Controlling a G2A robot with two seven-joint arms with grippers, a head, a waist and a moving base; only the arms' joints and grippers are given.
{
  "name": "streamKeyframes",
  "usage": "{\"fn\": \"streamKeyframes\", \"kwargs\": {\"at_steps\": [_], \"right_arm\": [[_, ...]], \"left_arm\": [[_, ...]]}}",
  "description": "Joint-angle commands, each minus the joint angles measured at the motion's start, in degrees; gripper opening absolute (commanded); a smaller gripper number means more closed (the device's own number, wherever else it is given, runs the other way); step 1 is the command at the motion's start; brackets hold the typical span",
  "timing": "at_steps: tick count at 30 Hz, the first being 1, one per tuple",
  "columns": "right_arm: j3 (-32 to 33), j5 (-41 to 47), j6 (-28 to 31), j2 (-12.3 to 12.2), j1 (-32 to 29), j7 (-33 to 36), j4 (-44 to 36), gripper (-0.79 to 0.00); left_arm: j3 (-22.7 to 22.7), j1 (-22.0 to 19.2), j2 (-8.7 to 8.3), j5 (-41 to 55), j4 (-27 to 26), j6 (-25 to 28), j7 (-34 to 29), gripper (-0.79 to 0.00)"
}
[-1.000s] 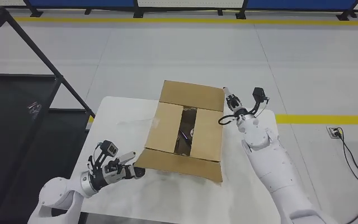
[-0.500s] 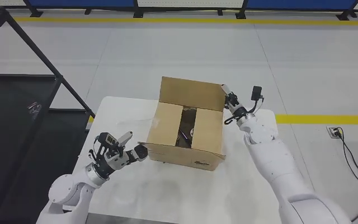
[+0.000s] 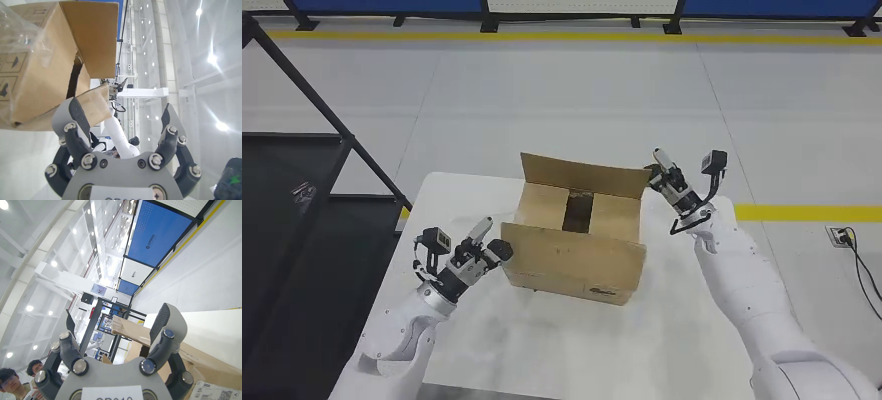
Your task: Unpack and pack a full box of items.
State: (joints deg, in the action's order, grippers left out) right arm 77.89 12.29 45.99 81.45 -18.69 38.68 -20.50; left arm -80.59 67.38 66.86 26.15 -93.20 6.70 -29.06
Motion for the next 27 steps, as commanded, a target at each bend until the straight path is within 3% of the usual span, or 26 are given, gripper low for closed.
{"fn": "streamKeyframes", "kwargs": {"at_steps": [1,6,14,21,27], "right_arm": [[0.27,0.63,1.02,-0.39,-0.58,3.01,-1.57,0.0],[0.92,2.06,1.46,-1.4,-2.4,9.13,-6.07,0.0],[1.02,0.94,-6.03,-2.94,-5.11,14.83,-14.48,0.0],[0.29,-1.64,-14.98,-4.07,-8.1,18.58,-23.05,0.0],[-1.84,-6.04,-27.53,-4.32,-10.11,14.96,-29.9,0.0]], "left_arm": [[1.41,-0.42,0.21,-2.16,0.42,1.08,1.53,0.0],[3.23,-1.46,0.6,-5.69,1.61,3.11,4.35,0.0],[6.36,-3.43,1.36,-9.79,4.2,5.08,7.91,0.0],[7.64,-4.72,1.87,-10.43,5.36,5.35,8.99,0.0],[8.65,-5.87,2.37,-11.14,6.56,4.62,11.33,0.0]]}}
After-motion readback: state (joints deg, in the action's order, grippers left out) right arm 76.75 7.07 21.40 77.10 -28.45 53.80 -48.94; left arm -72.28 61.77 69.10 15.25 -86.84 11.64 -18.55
